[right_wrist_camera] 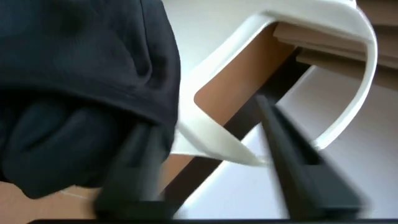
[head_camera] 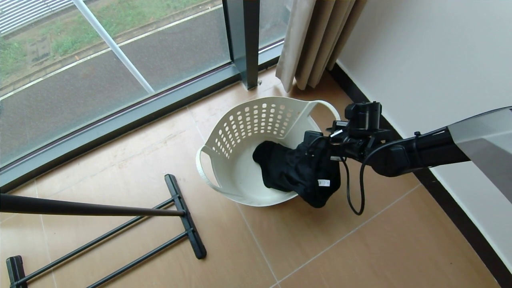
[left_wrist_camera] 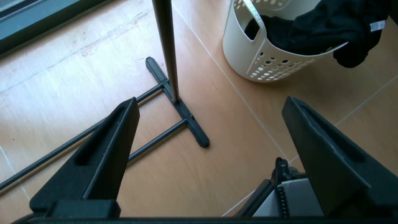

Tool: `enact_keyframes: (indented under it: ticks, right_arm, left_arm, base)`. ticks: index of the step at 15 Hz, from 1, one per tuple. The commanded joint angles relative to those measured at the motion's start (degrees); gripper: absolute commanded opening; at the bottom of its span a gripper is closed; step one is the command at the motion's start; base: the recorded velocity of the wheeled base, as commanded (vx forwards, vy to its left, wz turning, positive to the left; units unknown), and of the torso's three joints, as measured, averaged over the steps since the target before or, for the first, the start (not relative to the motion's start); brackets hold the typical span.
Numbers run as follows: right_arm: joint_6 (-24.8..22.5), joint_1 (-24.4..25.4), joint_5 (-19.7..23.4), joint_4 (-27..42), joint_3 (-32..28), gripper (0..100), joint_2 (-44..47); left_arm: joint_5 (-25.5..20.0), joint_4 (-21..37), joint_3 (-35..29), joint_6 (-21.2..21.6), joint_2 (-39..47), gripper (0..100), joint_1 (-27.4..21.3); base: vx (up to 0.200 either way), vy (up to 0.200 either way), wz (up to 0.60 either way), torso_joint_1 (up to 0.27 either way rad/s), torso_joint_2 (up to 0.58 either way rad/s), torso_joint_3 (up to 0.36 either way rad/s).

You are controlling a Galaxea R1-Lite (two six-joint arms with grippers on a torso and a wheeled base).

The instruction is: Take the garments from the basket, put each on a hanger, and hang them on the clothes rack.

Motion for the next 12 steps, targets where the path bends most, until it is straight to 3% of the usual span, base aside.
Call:
enact_keyframes:
  ticks: [1,4,7,12]
  right_arm:
    - [0.05,0.03,-0.1,-0.1,0.38,0,-0.7]
    - [1.02,0.12,-0.1,-0.1,3.54,0,-7.12]
    - [7.26,3.19,-0.1,0.34,11.36,0,-18.81]
    - [18.34,5.74,-0.19,1.75,30.17,0,-44.3]
  left_arm:
    - [-0.08,0.02,0.0,-0.01,-0.02,100,0.0]
    - [0.01,0.02,0.09,0.08,-0.02,100,0.0]
    - [0.01,0.02,0.09,0.25,-0.02,100,-0.09]
    - [-0.08,0.02,0.09,0.34,-0.02,100,0.0]
  base:
    - [0.0,0.0,0.0,0.0,0.0,0.0]
    - [0.0,0.0,0.0,0.0,0.0,0.0]
    - [0.0,0.0,0.0,0.0,0.0,0.0]
    - [0.0,0.0,0.0,0.0,0.0,0.0]
